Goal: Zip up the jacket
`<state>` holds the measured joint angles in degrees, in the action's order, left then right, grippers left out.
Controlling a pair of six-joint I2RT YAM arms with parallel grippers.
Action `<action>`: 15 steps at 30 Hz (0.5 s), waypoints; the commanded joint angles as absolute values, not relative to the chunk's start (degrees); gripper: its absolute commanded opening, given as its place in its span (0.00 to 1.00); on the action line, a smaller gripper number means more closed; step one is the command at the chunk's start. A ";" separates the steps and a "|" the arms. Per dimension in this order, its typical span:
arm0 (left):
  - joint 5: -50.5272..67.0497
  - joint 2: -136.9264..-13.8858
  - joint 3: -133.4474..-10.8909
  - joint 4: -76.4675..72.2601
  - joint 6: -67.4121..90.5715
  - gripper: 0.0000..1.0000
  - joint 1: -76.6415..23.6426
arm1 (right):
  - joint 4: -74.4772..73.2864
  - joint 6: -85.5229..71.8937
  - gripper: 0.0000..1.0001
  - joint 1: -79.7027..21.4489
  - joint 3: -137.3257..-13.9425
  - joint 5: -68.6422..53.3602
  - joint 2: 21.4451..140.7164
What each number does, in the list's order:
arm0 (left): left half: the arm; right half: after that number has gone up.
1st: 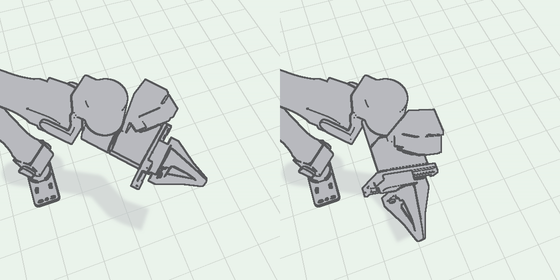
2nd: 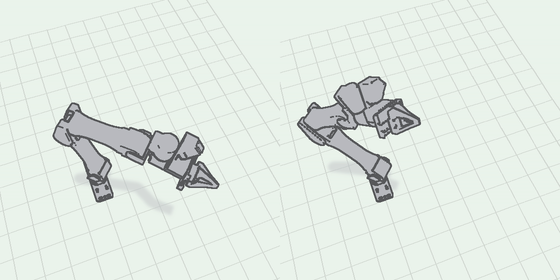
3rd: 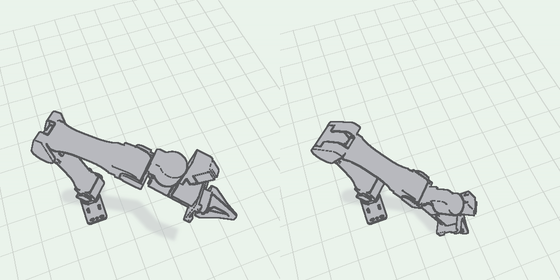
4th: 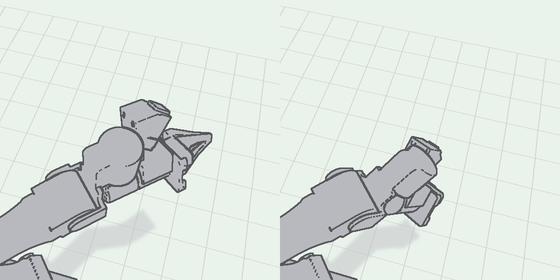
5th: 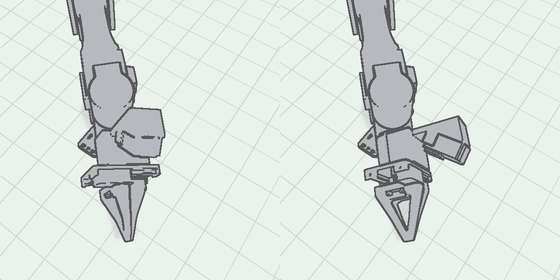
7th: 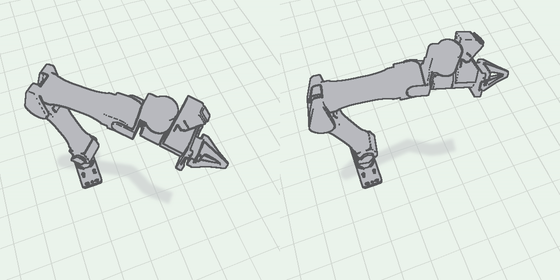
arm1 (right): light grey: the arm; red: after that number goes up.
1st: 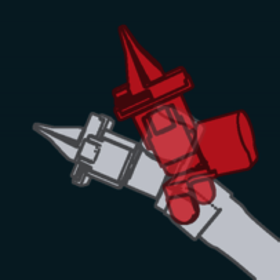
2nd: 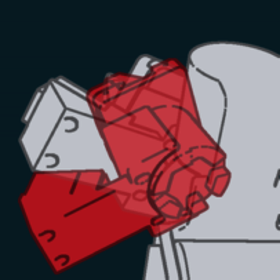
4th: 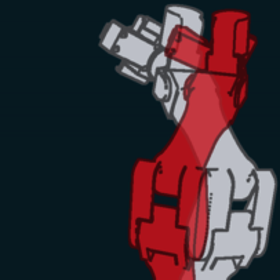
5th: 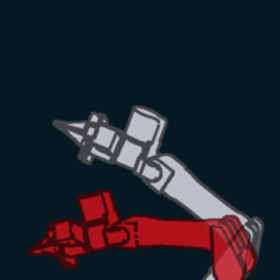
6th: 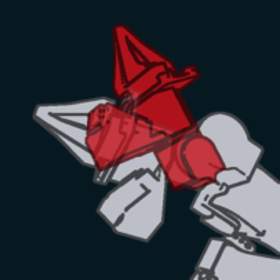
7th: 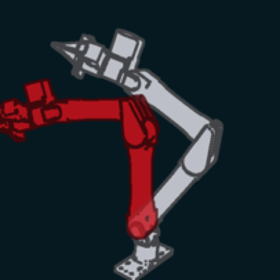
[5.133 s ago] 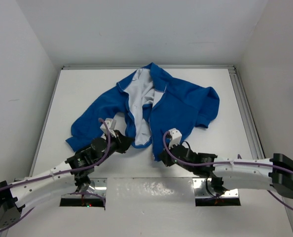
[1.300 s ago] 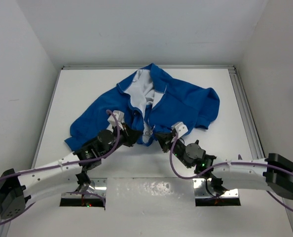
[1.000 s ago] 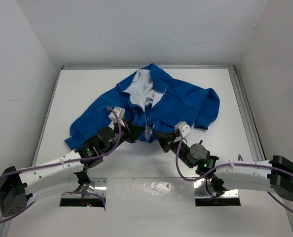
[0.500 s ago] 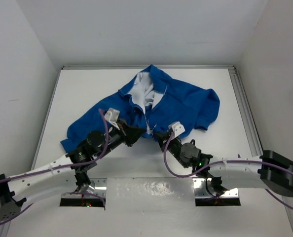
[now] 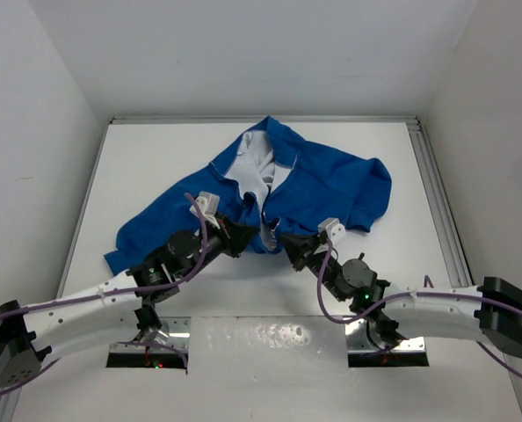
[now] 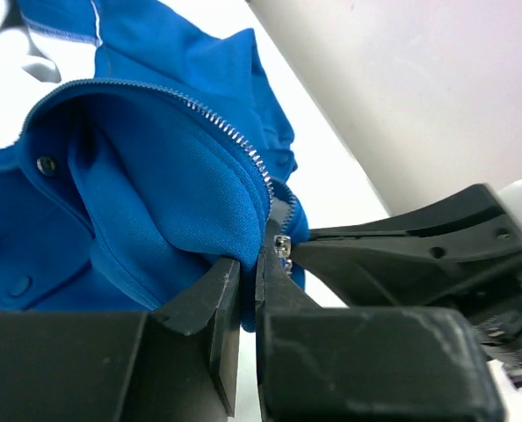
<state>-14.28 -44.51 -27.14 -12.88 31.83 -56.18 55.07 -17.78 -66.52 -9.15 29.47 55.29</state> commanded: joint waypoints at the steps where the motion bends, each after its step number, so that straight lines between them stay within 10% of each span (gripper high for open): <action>1: -15.12 -46.58 -29.71 -18.80 29.71 0.00 -56.69 | 59.60 -18.55 0.00 -66.80 -10.19 26.98 54.32; 15: -10.64 -51.77 -30.23 -22.85 30.24 0.00 -56.69 | 55.37 -18.54 0.00 -66.88 -11.87 27.33 54.76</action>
